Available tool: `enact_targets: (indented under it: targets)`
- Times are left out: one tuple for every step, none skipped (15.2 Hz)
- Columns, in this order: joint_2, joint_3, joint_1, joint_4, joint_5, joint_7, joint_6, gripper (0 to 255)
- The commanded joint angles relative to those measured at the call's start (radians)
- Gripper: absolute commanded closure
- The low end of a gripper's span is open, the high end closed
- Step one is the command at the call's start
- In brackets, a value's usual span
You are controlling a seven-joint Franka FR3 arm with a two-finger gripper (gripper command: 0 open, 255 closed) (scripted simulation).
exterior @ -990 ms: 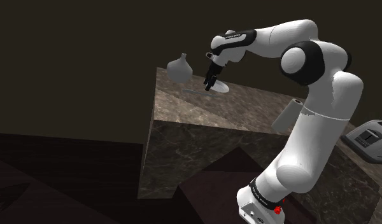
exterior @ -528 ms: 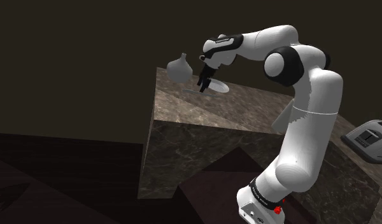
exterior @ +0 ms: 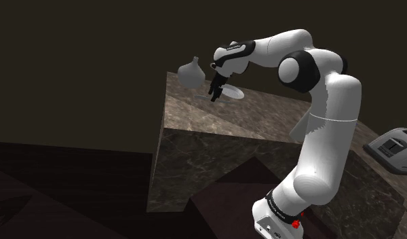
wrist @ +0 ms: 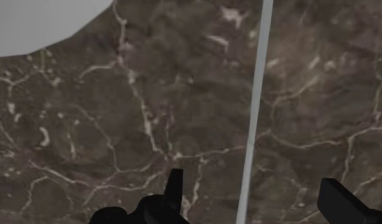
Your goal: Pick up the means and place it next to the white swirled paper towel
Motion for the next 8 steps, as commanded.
enact_targets:
  targets:
    - [0.0,0.0,0.0,0.0,0.0,0.0,0.001,0]
    - [0.0,0.0,0.0,0.0,0.0,0.0,0.001,0]
    - [0.0,0.0,0.0,0.0,0.0,0.0,0.0,0]
    - [0.0,0.0,0.0,0.0,0.0,0.0,0.0,255]
    - [0.0,0.0,0.0,0.0,0.0,0.0,0.0,255]
    - [0.0,0.0,0.0,0.0,0.0,0.0,0.0,255]
    - [0.0,0.0,0.0,0.0,0.0,0.0,0.0,255]
    - [0.0,0.0,0.0,0.0,0.0,0.0,0.0,255]
